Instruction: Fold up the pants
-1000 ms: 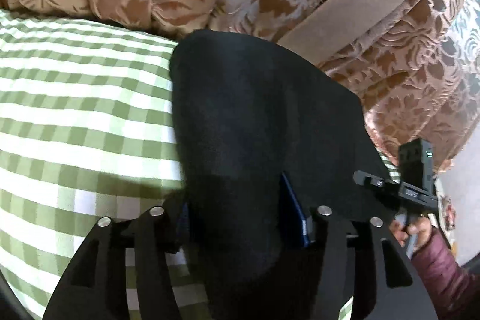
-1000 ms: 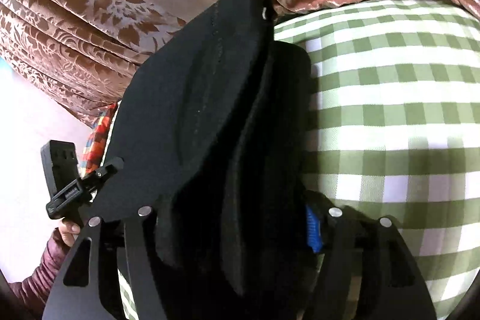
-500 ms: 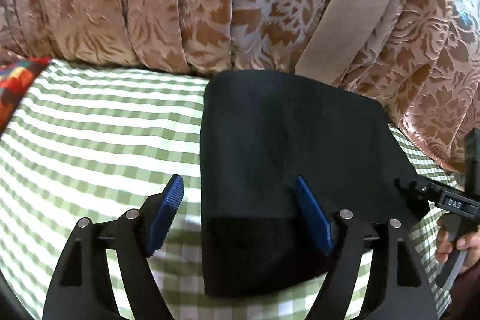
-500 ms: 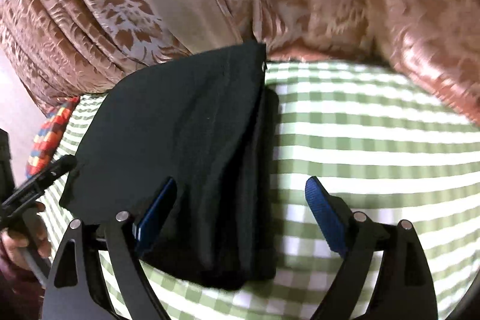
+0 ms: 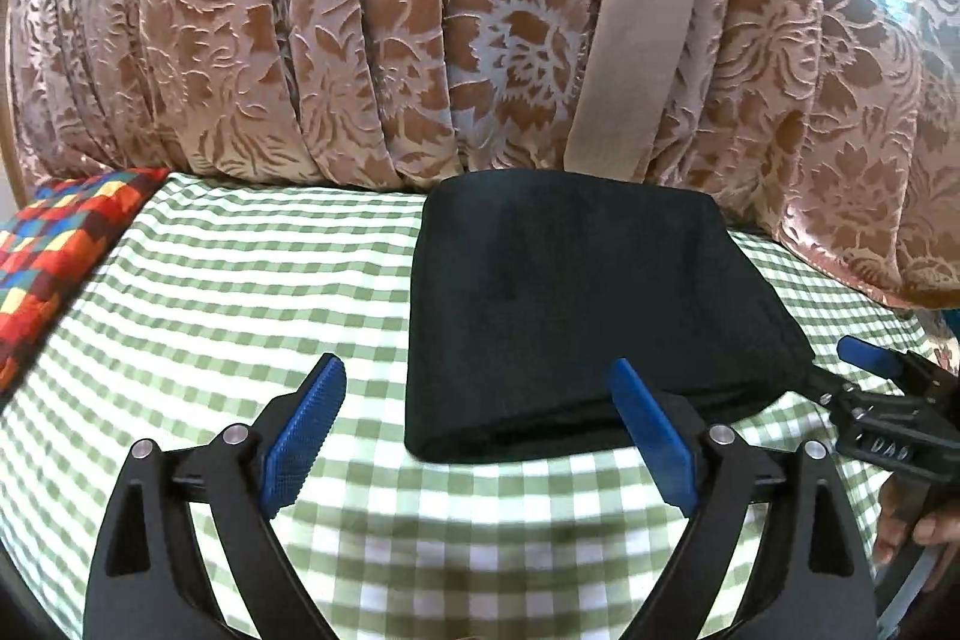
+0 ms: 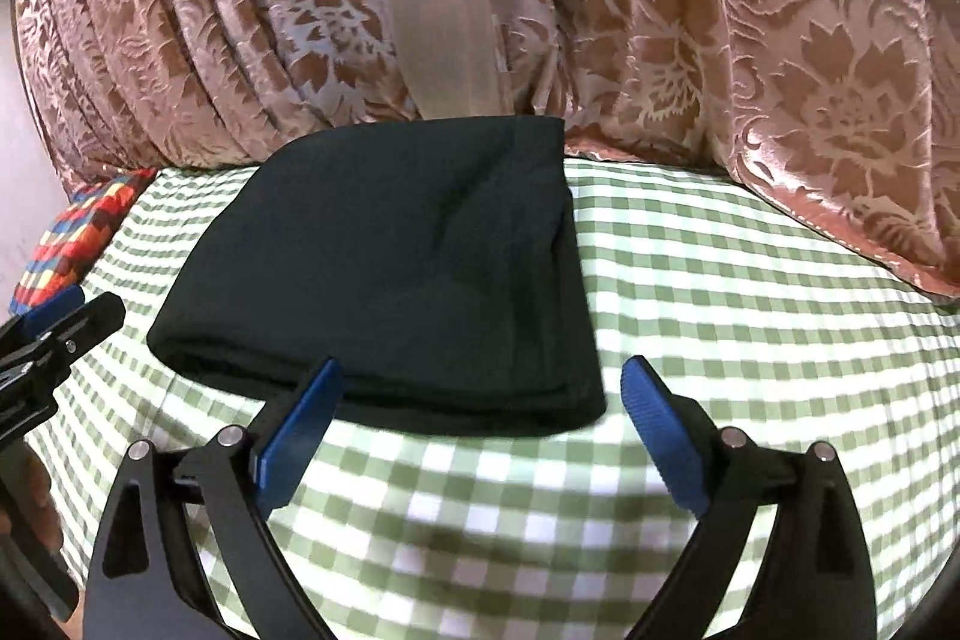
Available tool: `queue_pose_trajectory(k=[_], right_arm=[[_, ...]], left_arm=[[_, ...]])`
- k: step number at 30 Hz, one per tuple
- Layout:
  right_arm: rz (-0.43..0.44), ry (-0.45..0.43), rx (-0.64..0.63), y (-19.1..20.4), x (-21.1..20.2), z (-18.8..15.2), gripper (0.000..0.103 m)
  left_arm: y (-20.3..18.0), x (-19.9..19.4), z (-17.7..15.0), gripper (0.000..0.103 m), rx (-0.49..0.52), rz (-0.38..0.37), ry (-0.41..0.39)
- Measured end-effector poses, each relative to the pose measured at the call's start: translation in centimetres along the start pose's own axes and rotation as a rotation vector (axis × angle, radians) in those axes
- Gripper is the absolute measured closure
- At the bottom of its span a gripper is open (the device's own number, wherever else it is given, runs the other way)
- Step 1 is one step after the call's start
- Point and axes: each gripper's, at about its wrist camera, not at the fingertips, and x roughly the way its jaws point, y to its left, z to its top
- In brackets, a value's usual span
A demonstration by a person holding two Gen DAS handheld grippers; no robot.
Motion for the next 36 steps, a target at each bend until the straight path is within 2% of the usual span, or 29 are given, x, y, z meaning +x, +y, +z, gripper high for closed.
queue_pose_trajectory(k=[5, 12, 17, 24, 36], right_arm=[[-0.031, -0.017, 0.031, 1.1, -1.8, -2.0, 0.003], [-0.115, -0.057, 0.066, 1.6, -4.8, -4.7, 0.002], [-0.157, -0.063, 0.043, 2.1, -5.9, -6.4, 0.002], [-0.155, -0.067, 0.034, 2.8, -6.8, -7.7, 0.002], [-0.134, -0.082, 0.027, 3.5, -7.4, -8.0, 0.002]], left_arm=[[-0.7, -1.8, -1.4, 0.01, 0.017, 0.026, -0.014], [-1.3, -4.2, -4.4, 0.004, 0.009, 0.054, -0.008], [-1.6, -6.0, -6.3, 0.004, 0.0, 0.079, -0.029], [-1.5, -7.5, -7.6, 0.004, -0.003, 0.142, -0.045], [-2.2, -8.7, -7.4, 0.004, 0.017, 0.167, -0.079]])
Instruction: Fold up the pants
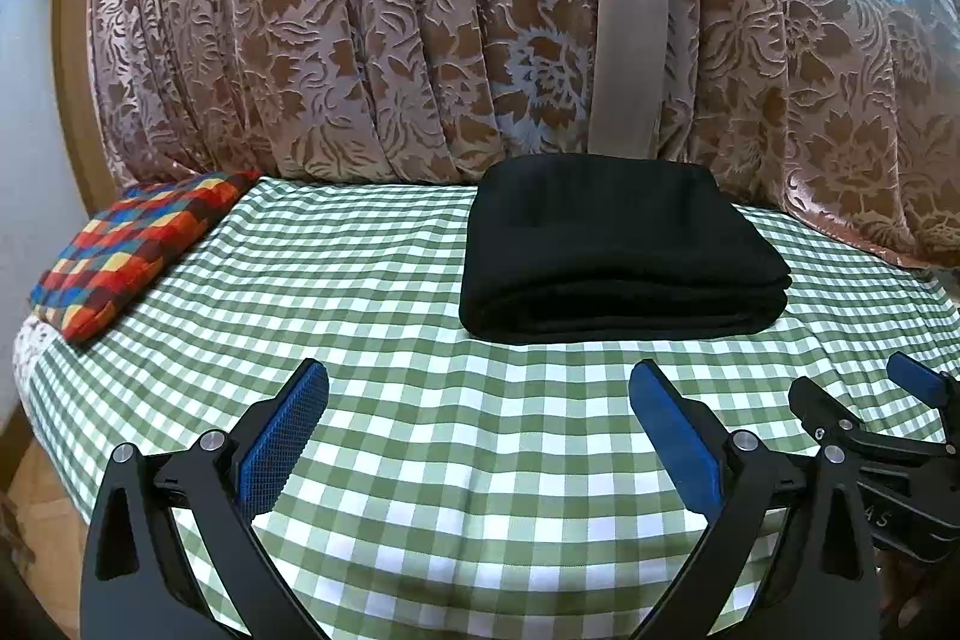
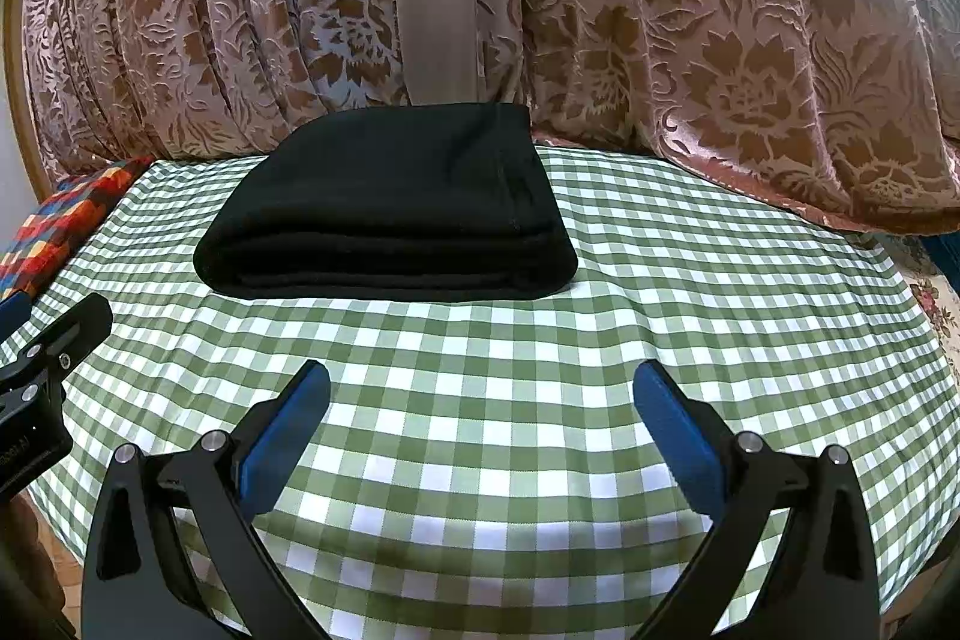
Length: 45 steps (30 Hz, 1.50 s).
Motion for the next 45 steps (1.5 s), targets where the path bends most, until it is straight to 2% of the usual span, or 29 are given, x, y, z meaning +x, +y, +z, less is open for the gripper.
queue_pose_trajectory(k=[13, 42, 45], right_arm=[[-0.004, -0.009, 0.0, 0.0, -0.2, -0.1, 0.002], [-0.001, -0.02, -0.023, 0.3, -0.9, -0.3, 0.002], [0.002, -0.014, -0.03, 0.1, -0.4, -0.2, 0.002]], left_arm=[[0.1, -0.5, 0.3, 0.004, 0.005, 0.019, -0.01], [0.5, -1.7, 0.6, 0.004, -0.011, -0.006, -0.018], [0.3, -1.9, 0.6, 0.004, 0.001, -0.004, -0.043]])
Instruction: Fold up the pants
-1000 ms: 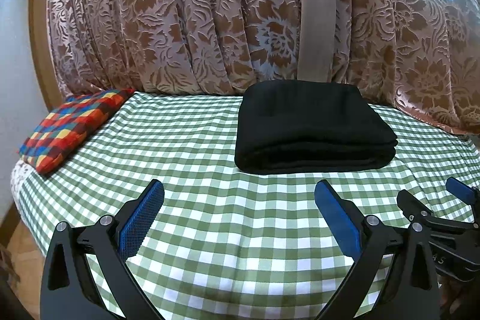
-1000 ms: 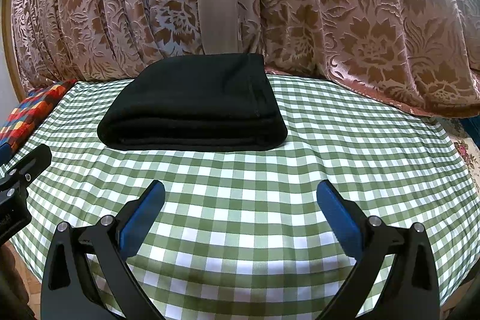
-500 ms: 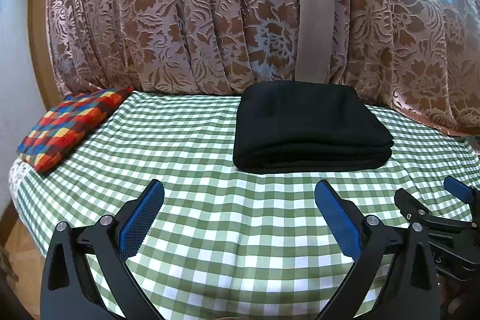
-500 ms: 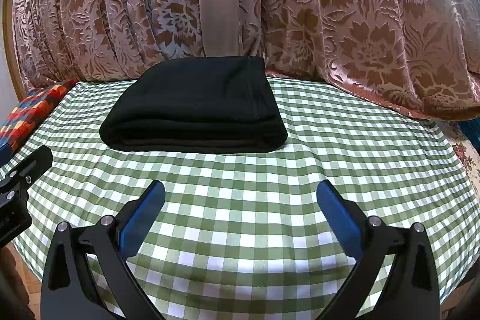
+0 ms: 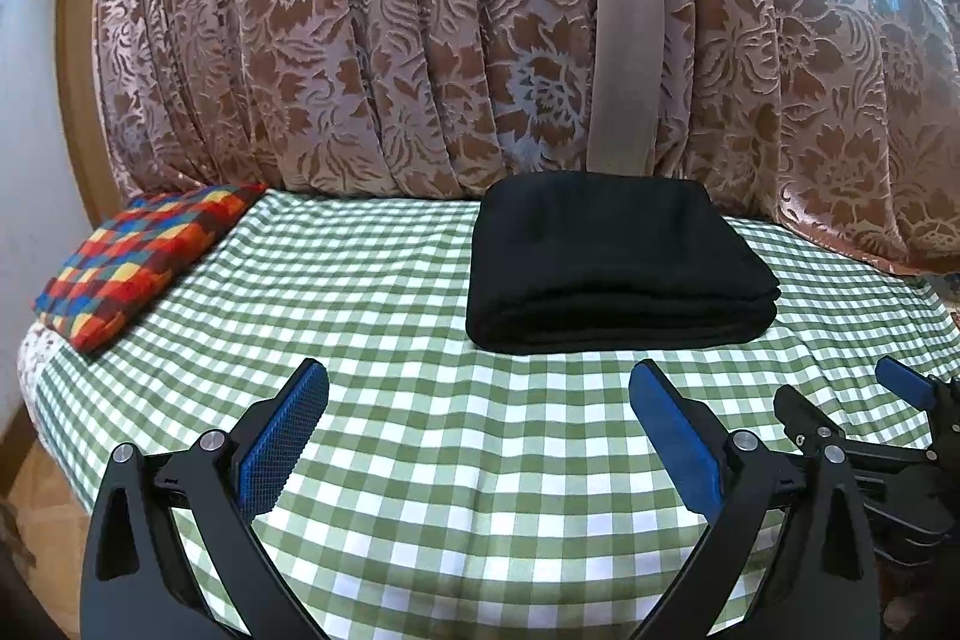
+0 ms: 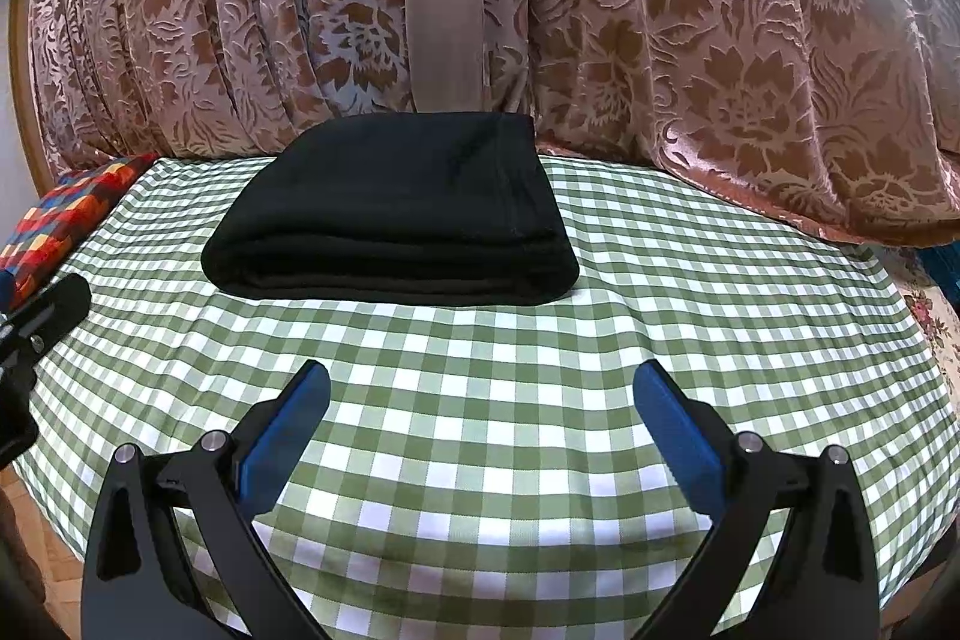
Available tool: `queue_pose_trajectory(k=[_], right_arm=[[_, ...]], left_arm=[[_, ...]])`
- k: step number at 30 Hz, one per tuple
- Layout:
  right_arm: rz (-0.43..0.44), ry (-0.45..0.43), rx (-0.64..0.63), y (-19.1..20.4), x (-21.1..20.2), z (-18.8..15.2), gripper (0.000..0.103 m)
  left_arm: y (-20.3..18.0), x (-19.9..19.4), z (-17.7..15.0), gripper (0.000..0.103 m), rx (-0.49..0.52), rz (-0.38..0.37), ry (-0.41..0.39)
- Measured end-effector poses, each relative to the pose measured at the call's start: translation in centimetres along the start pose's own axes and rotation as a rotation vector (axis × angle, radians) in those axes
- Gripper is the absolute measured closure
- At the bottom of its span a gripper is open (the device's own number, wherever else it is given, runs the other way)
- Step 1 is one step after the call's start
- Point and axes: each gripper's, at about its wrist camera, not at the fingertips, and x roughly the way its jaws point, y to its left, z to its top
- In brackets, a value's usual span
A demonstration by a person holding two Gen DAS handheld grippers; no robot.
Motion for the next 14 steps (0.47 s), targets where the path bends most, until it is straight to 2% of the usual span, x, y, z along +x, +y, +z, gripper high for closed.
queue_pose_trajectory(k=[2, 5, 11, 14], right_arm=[[0.0, 0.007, -0.002, -0.2, 0.3, 0.0, 0.002], [0.001, 0.023, 0.013, -0.6, 0.8, -0.1, 0.002], [-0.006, 0.04, 0.033, -1.5, 1.4, -0.1, 0.002], [-0.009, 0.047, 0.038, -1.7, 1.7, -0.2, 0.002]], left_arm=[[-0.1, -0.1, -0.1, 0.004, 0.005, -0.01, -0.017], [-0.2, 0.5, -0.3, 0.004, 0.012, -0.007, 0.004], [0.2, 2.8, -0.9, 0.004, -0.032, -0.01, 0.105], [0.3, 3.4, -1.4, 0.004, -0.038, 0.001, 0.121]])
